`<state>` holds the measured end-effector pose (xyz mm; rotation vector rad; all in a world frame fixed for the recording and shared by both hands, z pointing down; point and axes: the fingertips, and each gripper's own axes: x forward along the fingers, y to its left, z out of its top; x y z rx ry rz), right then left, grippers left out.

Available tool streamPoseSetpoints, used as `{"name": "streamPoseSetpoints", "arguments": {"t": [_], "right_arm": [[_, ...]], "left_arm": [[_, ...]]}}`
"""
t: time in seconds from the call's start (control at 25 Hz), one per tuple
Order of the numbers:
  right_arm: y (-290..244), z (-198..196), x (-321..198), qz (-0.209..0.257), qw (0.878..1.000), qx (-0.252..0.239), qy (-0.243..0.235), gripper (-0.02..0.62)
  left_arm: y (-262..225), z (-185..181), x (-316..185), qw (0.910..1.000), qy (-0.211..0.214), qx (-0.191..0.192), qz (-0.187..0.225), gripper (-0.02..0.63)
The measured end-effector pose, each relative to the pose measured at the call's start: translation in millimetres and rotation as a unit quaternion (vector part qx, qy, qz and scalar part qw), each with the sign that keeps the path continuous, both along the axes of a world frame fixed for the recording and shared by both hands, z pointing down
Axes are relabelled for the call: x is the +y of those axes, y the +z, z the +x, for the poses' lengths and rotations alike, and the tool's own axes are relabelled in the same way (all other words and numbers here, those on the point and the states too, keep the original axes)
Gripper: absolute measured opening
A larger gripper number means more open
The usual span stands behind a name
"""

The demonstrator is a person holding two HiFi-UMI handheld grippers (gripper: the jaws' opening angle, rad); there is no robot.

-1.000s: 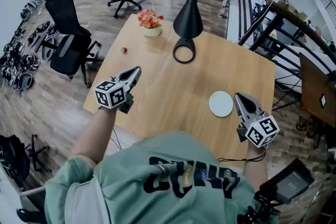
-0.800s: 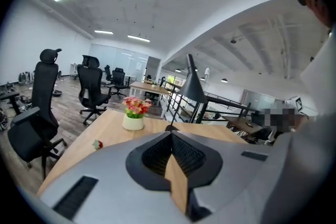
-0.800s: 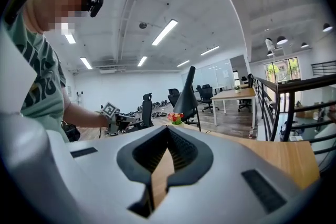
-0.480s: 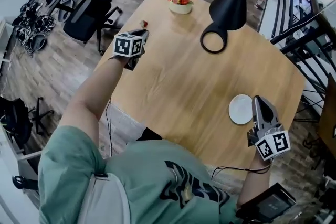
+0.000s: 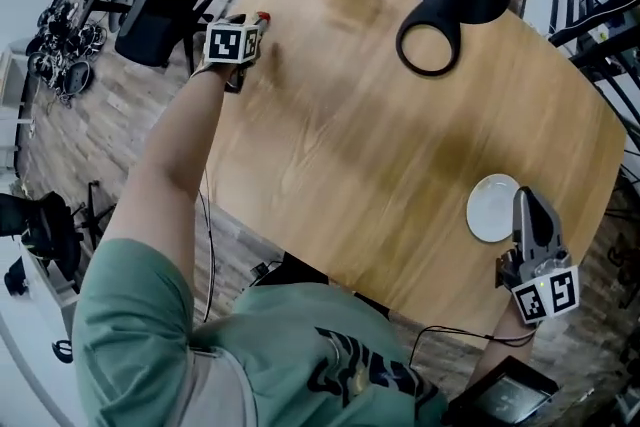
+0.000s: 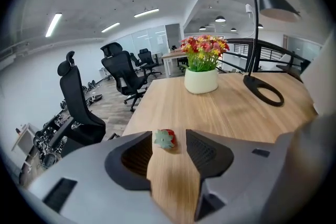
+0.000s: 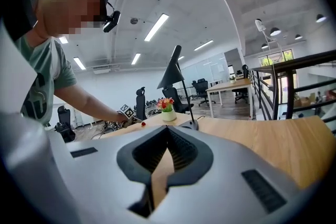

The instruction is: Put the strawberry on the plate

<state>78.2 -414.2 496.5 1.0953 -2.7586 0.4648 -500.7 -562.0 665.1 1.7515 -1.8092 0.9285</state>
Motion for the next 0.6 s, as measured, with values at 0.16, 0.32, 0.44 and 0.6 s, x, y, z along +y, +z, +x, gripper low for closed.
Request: {"name": "streamPoseSetpoints", "arguments": {"t": [0.16, 0.32, 0.44, 0.6], "right_arm": [[11, 1, -5, -0.005, 1.000, -0.012, 0.010, 0.006], [18, -4, -5, -0.011, 1.000, -0.020, 0.007, 0.006], [21, -9, -5, -0.017, 1.000, -0.020, 0.001, 0.006], [21, -10, -7, -0.019, 1.000, -0.017, 0.001, 0.006]], "left_arm": [[16, -9, -17, 0.9999, -0.002, 0.013, -0.011, 0.222], [22, -14, -28, 0.9998, 0.000, 0.016, -0.014, 0.222], [25, -19, -31, 0.9994, -0.011, 0.029, -0.017, 0.222], [30, -18, -31, 0.9988, -0.012, 0.043, -0.022, 0.222]]}}
